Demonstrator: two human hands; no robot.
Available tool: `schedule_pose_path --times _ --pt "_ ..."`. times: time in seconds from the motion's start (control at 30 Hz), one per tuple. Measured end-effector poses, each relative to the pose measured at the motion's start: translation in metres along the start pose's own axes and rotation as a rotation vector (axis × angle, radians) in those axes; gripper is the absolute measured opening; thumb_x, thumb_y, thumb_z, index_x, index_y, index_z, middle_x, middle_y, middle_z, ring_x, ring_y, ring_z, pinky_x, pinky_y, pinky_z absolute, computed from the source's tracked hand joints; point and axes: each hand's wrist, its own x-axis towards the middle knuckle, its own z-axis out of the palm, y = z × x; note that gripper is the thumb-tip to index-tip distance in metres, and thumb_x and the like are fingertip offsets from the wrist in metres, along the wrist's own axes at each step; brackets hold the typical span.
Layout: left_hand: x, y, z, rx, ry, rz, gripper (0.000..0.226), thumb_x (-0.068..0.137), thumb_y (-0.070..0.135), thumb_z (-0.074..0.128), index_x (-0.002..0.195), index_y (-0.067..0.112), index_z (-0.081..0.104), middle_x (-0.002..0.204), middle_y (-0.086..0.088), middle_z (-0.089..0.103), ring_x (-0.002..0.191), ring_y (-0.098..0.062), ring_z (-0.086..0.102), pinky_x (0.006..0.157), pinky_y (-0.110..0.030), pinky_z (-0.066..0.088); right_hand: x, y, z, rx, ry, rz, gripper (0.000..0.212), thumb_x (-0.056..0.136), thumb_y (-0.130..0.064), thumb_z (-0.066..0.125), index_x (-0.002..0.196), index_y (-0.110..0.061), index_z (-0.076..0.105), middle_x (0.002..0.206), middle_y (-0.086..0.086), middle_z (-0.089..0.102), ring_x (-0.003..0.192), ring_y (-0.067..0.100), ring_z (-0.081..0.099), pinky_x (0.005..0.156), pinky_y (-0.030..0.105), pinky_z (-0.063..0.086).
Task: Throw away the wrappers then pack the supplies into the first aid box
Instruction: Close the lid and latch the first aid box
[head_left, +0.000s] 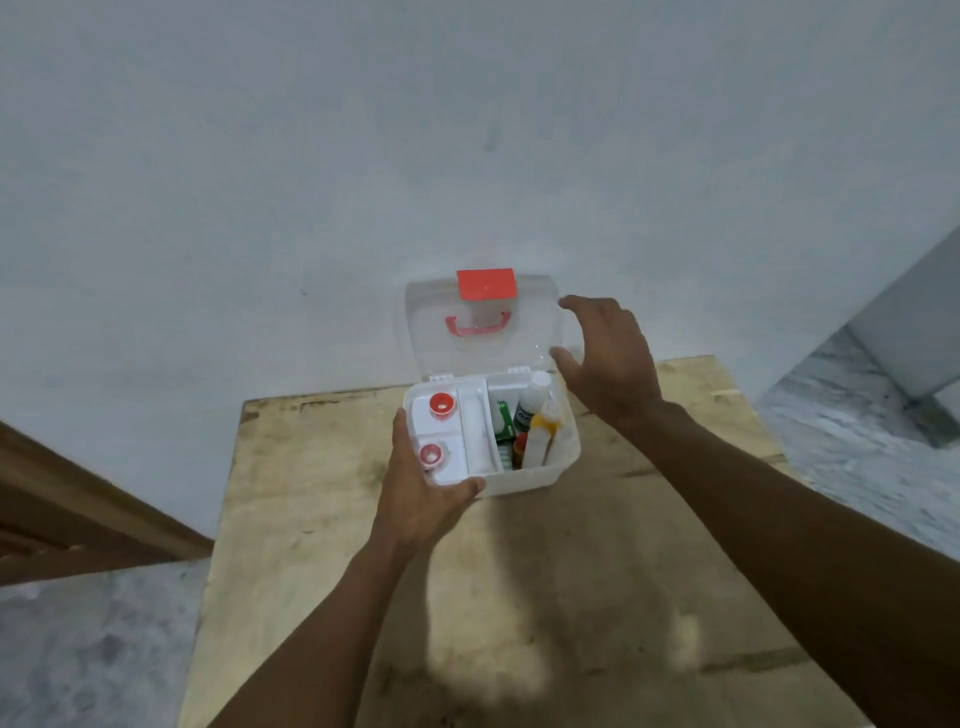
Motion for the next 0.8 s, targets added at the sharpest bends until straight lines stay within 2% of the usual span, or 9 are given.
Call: schedule_pose_path --times 0.13,0.2,0.3,0.4,0.5,0.57,0.67,0.73,0.8 --pt "0.002 -0.002 -0.001 0.018 0.002 0.000 0.097 0.060 0.015 0.087 0.139 0.028 0.032 0.127 0.014 0.056 0.116 -0.005 0.058 0.085 -0.015 0.052 0.034 -0.027 0.001 -0.078 -0.003 -0.113 0.057 0.082 -0.022 0.073 0.134 -0.015 0.052 0.129 0.014 0.055 0.113 0.035 0.053 0.087 0.046 0.050" --pt "0.003 -0.005 -0.004 0.028 -0.008 0.000 0.096 0.062 0.012 0.087 0.140 0.027 0.032 0.127 0.014 0.055 0.117 -0.007 0.058 0.087 -0.018 0.053 0.044 -0.033 0.006 -0.131 0.005 -0.133 0.055 0.080 -0.023 0.075 0.130 -0.017 0.055 0.123 0.013 0.058 0.107 0.035 0.055 0.081 0.045 0.051" --pt "0.007 -0.008 -0.006 0.063 -0.024 -0.008 0.097 0.063 0.017 0.090 0.141 0.026 0.032 0.129 0.015 0.054 0.118 -0.008 0.057 0.091 -0.031 0.056 0.050 -0.032 0.014 -0.239 0.049 -0.130 0.051 0.074 -0.029 0.078 0.121 -0.021 0.059 0.108 0.010 0.060 0.097 0.032 0.057 0.077 0.044 0.050" --pt "0.009 -0.009 -0.004 0.080 -0.022 -0.010 0.097 0.063 0.020 0.090 0.141 0.025 0.032 0.129 0.015 0.053 0.119 -0.008 0.056 0.093 -0.032 0.056 0.053 -0.032 0.015 -0.179 0.099 -0.170 0.037 0.080 -0.033 0.072 0.115 -0.021 0.064 0.097 0.011 0.056 0.084 0.029 0.055 0.071 0.039 0.048" --pt "0.009 -0.011 -0.003 0.086 -0.022 -0.012 0.097 0.062 0.023 0.089 0.140 0.022 0.032 0.129 0.015 0.053 0.120 -0.008 0.056 0.092 -0.029 0.055 0.055 -0.034 0.013 -0.158 0.118 -0.203 0.026 0.089 -0.037 0.063 0.110 -0.022 0.067 0.089 0.011 0.053 0.075 0.027 0.050 0.061 0.033 0.043" --pt "0.008 -0.011 -0.004 0.087 -0.019 -0.029 0.097 0.061 0.023 0.089 0.140 0.024 0.032 0.127 0.019 0.052 0.118 -0.005 0.056 0.089 -0.024 0.055 0.055 -0.034 0.009 -0.131 0.112 -0.199 0.025 0.090 -0.038 0.061 0.105 -0.021 0.070 0.087 0.010 0.054 0.075 0.026 0.051 0.059 0.033 0.043" --pt "0.008 -0.016 -0.003 0.076 -0.008 -0.079 0.098 0.064 0.015 0.090 0.139 0.024 0.027 0.118 0.039 0.045 0.111 0.010 0.054 0.077 -0.009 0.052 0.046 -0.035 0.003 -0.032 0.077 -0.241 0.026 0.089 -0.032 0.062 0.104 -0.014 0.073 0.094 0.013 0.064 0.081 0.030 0.060 0.066 0.037 0.050" --pt "0.006 -0.016 -0.001 0.059 0.005 -0.123 0.097 0.066 0.009 0.088 0.134 0.026 0.021 0.113 0.039 0.039 0.105 0.008 0.055 0.067 -0.005 0.049 0.035 -0.038 -0.004 -0.002 0.033 -0.270 0.025 0.090 -0.026 0.062 0.106 -0.011 0.073 0.098 0.012 0.070 0.085 0.031 0.064 0.071 0.038 0.053" --pt "0.004 -0.016 0.001 0.066 0.017 -0.139 0.095 0.067 0.010 0.088 0.130 0.025 0.019 0.111 0.034 0.036 0.100 0.004 0.055 0.063 -0.005 0.049 0.022 -0.039 -0.011 0.005 0.035 -0.291 0.021 0.091 -0.022 0.062 0.103 -0.009 0.073 0.095 0.010 0.072 0.083 0.029 0.065 0.071 0.038 0.054"
